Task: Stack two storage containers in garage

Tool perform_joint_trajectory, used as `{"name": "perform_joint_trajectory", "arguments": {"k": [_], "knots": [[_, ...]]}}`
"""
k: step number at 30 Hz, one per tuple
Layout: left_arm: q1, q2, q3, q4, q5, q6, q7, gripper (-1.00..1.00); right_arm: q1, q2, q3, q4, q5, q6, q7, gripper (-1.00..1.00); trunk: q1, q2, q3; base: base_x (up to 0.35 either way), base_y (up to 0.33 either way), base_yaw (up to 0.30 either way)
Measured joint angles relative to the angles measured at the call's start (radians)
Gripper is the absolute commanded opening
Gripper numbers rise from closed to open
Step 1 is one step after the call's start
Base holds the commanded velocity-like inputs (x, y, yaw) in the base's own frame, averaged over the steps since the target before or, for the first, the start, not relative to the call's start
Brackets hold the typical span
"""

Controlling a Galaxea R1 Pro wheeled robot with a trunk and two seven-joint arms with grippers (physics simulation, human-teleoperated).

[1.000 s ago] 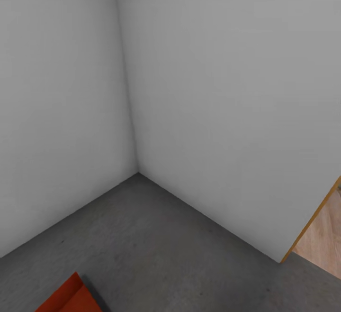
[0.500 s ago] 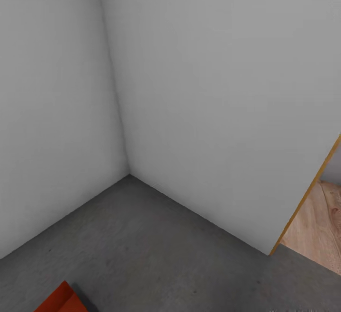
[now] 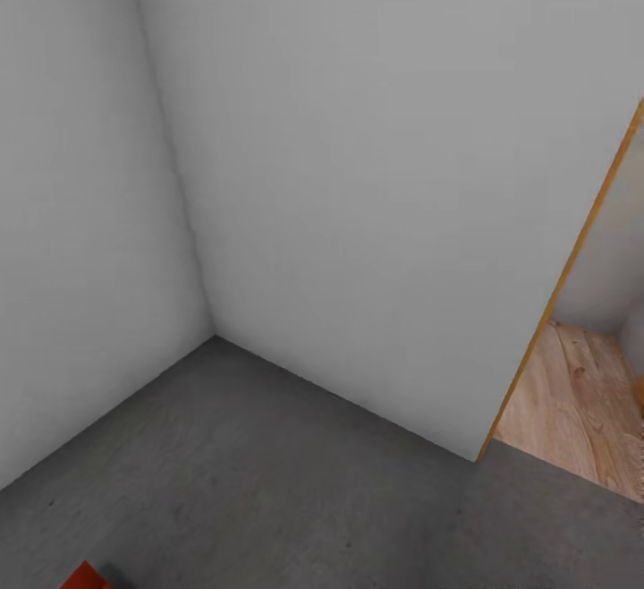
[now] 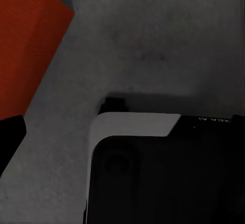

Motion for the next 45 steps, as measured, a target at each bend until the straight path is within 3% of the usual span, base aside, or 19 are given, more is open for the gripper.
{"name": "perform_joint_trajectory", "arguments": {"k": [45], "knots": [[0.0,0.0,0.0,0.0,0.0,0.0,0.0,1.0,0.0,0.0,0.0,0.0,0.0,0.0,0.0,1.0,0.0,0.0,0.0,0.0,0.0,-0.243]]}}
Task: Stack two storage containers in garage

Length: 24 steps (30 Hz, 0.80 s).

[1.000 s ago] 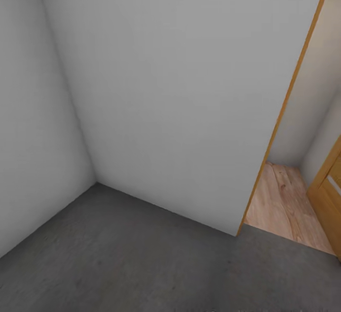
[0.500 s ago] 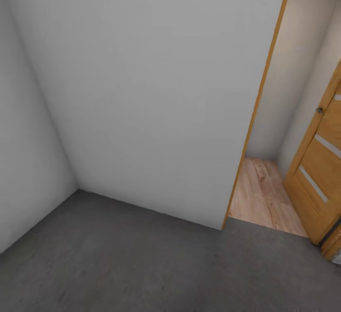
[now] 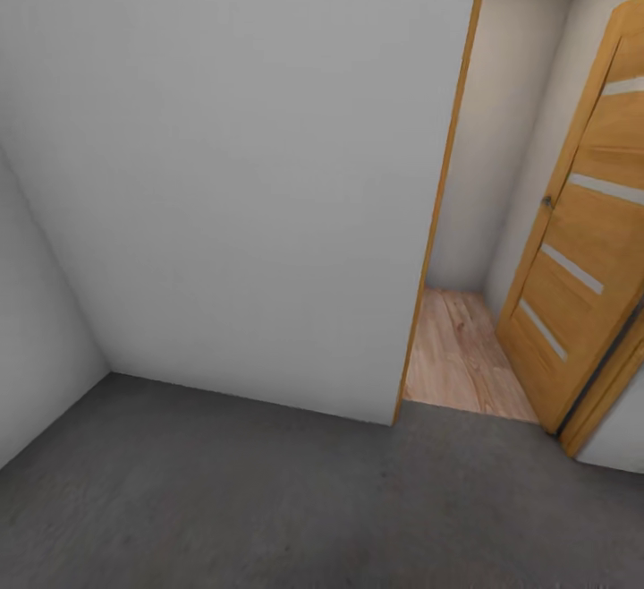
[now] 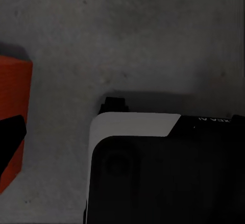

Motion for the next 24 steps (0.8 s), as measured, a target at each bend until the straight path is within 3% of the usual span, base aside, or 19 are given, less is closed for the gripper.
{"name": "perform_joint_trajectory", "arguments": {"k": [24], "knots": [[0.0,0.0,0.0,0.0,0.0,0.0,0.0,1.0,0.0,0.0,0.0,0.0,0.0,-0.001,0.0,1.0,0.0,0.0,0.0,0.0,0.0,-0.243]]}}
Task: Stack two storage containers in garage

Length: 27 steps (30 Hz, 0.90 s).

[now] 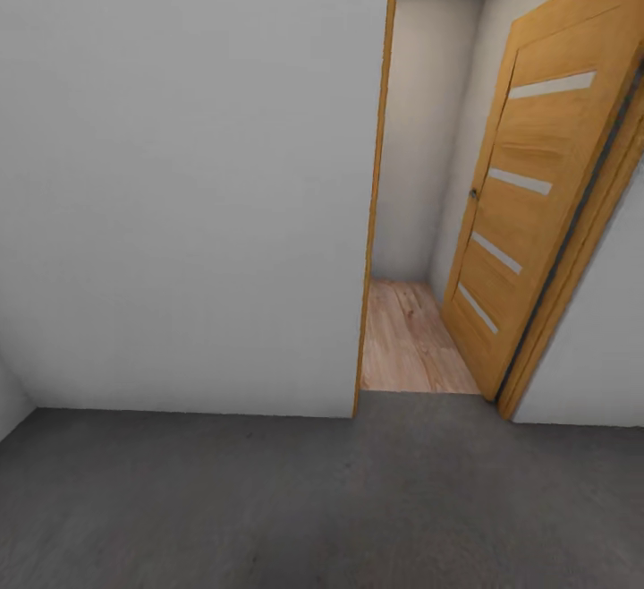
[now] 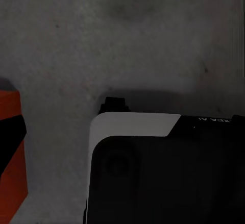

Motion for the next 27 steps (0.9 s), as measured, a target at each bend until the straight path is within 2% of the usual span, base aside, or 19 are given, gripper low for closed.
{"name": "perform_joint_trajectory", "arguments": {"k": [27], "knots": [[0.0,0.0,0.0,0.0,0.0,0.0,0.0,1.0,0.0,0.0,0.0,0.001,0.0,0.0,0.0,1.0,0.0,0.0,0.0,0.0,0.0,-0.243]]}}
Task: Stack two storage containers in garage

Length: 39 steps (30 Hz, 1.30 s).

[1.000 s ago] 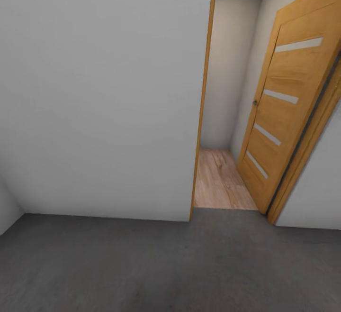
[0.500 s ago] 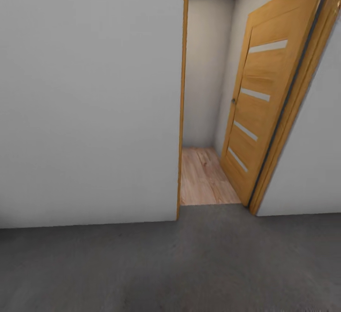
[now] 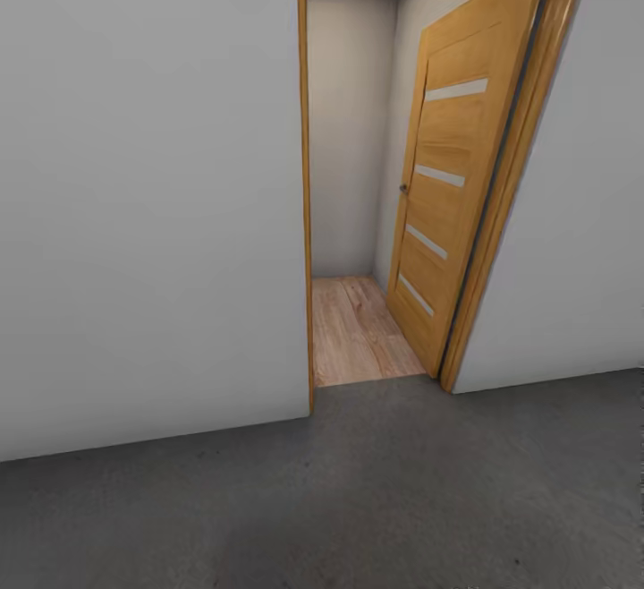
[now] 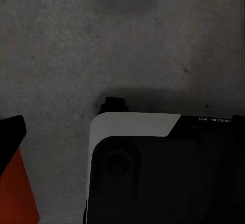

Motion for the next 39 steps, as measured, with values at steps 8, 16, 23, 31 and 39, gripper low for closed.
{"name": "perform_joint_trajectory", "arguments": {"k": [8,16,23,31,39], "knots": [[0.0,0.0,0.0,0.0,0.0,0.0,0.0,1.0,0.0,0.0,0.0,-0.001,0.0,0.0,0.0,1.0,0.0,0.0,0.0,0.0,0.0,-0.243],[0.0,0.0,0.0,0.0,0.0,0.0,0.0,1.0,0.0,0.0,0.0,0.0,0.0,0.0,0.0,1.0,0.0,0.0,0.0,0.0,0.0,-0.243],[0.0,0.0,0.0,0.0,0.0,0.0,0.0,1.0,0.0,0.0,0.0,-0.001,0.0,0.0,0.0,1.0,0.0,0.0,0.0,0.0,0.0,-0.243],[0.0,0.0,0.0,0.0,0.0,0.0,0.0,1.0,0.0,0.0,0.0,-0.001,0.0,0.0,0.0,1.0,0.0,0.0,0.0,0.0,0.0,-0.243],[0.0,0.0,0.0,0.0,0.0,0.0,0.0,1.0,0.0,0.0,0.0,-0.001,0.0,0.001,0.0,1.0,0.0,0.0,0.0,0.0,0.0,-0.243]]}}
